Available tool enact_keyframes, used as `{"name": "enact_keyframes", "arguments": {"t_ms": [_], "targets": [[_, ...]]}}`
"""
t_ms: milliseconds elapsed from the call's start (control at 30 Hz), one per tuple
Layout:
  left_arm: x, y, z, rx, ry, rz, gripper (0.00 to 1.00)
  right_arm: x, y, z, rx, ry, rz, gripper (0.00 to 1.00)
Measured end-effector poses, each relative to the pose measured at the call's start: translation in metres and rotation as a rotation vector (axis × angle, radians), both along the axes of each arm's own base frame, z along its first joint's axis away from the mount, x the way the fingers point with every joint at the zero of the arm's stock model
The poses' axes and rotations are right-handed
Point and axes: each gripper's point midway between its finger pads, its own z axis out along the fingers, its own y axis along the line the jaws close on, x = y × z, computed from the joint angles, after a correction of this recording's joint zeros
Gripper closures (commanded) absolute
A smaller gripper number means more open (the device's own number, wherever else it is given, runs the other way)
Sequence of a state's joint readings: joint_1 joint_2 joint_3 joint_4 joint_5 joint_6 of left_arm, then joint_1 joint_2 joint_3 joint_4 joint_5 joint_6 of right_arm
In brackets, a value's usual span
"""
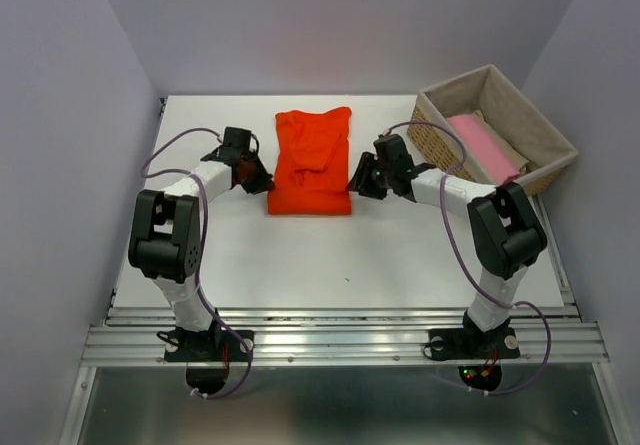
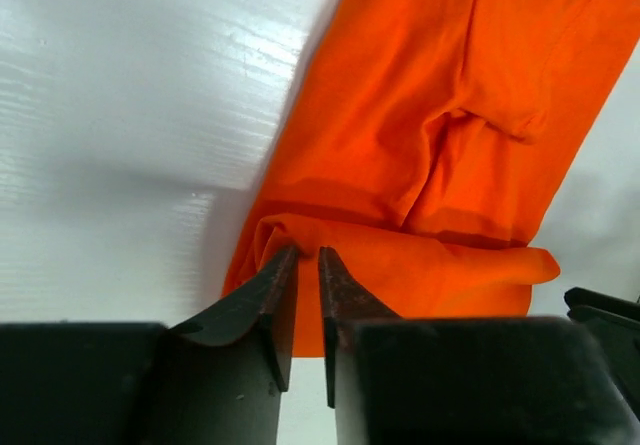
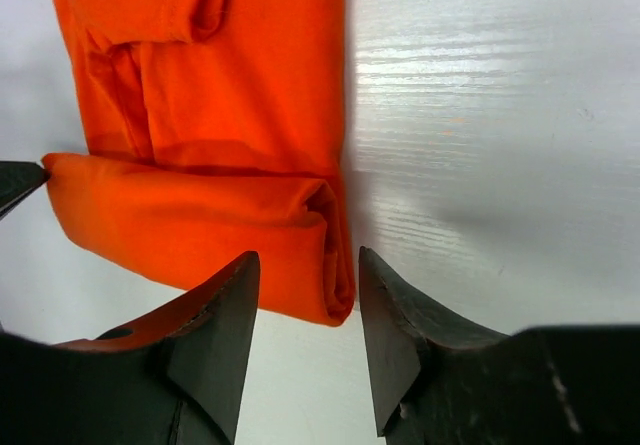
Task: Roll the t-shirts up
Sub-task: Roll the T-shirt to the center of the board.
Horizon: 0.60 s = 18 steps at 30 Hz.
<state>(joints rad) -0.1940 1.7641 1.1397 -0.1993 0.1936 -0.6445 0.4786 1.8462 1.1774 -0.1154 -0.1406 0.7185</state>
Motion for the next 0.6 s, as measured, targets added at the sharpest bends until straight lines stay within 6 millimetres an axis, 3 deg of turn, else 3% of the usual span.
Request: {"name": "enact_keyframes", "arguments": {"t_ms": [133,200,233,267,300,333,467,600], "targets": [[0.005,0.003,0.014,0.019,-0.042,0.000,0.71,-0.001,-0.004,0.029,0.002,-0.058,-0.001,0.52],[0.005,0.007,0.024,0.035,-0.065,0.009,0.71,-0.002,-0.004,0.044,0.008,-0.090,0.006,0.59],[0.005,0.010,0.032,0.045,-0.084,0.015,0.72,-0.003,-0.003,0.055,0.014,-0.116,0.010,0.68],[0.005,0.012,0.042,0.055,-0.108,0.023,0.74,-0.004,-0.002,0.060,0.015,-0.130,0.016,0.73],[0.004,0.013,0.050,0.060,-0.128,0.025,0.88,-0.007,0.002,0.064,0.015,-0.142,0.030,0.80],[0.004,0.014,0.060,0.064,-0.154,0.032,0.98,-0.010,0.007,0.064,0.012,-0.146,0.046,0.83],[-0.005,0.012,0.085,0.067,-0.225,0.026,1.00,-0.020,0.025,0.048,-0.003,-0.112,0.099,0.86],[-0.022,0.001,0.078,0.044,-0.207,-0.006,1.00,-0.018,0.035,0.028,-0.017,-0.071,0.119,0.85]]}}
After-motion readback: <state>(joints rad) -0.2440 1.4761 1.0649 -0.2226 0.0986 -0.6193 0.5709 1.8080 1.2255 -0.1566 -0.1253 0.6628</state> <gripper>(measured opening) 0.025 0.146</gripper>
